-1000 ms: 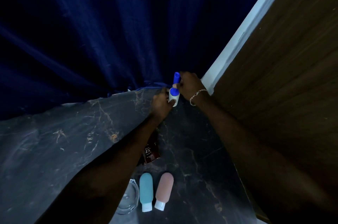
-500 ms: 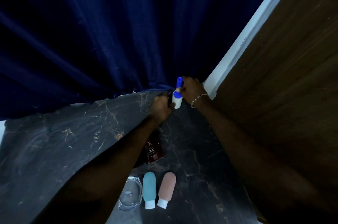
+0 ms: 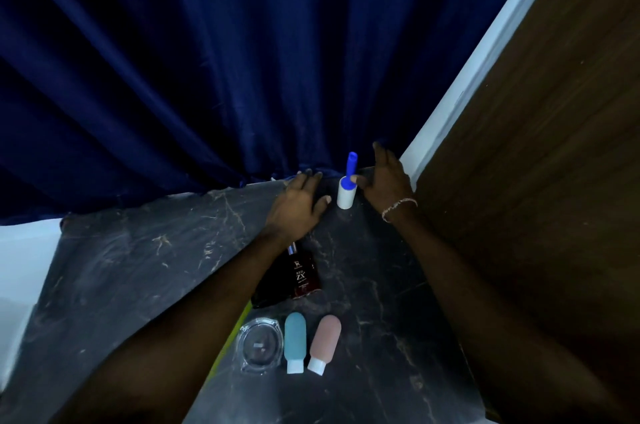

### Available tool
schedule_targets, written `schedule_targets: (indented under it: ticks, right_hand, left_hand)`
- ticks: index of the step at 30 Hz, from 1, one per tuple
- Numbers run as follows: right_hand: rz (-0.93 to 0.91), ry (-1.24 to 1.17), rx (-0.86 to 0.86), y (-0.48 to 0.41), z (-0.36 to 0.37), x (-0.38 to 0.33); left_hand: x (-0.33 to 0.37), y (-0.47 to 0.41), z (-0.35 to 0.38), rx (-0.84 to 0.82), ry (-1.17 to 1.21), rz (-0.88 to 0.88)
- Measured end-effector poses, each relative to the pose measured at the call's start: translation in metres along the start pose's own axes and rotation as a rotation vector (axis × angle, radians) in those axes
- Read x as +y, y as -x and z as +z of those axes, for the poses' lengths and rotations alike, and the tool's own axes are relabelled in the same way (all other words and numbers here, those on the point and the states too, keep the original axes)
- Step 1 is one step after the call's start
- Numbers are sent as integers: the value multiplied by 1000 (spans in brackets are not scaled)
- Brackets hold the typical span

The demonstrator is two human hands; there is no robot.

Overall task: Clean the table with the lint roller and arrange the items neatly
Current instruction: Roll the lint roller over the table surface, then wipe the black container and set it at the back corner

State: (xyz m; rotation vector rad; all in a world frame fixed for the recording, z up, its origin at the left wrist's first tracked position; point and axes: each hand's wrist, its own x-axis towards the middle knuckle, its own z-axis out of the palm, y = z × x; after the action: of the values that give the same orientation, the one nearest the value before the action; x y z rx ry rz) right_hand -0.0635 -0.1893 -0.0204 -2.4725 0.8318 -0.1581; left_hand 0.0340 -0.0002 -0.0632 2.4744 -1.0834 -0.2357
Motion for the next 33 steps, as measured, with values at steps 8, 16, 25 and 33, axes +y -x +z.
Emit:
schedule_targets:
  ticks: [8, 16, 25, 33]
  right_hand:
    - [-159, 113, 127, 104, 11, -8]
    - [-151, -133, -57, 167, 61, -31]
    - [55, -241, -336, 174, 99, -56]
    - [184, -375, -472, 163, 122, -74]
  left_hand:
    - [-7, 86, -25, 42, -164, 58]
    - [-32, 171, -21, 68, 109, -314]
    - [-53, 204, -17, 101, 375, -663]
    - [-40, 189, -1, 24, 508, -847]
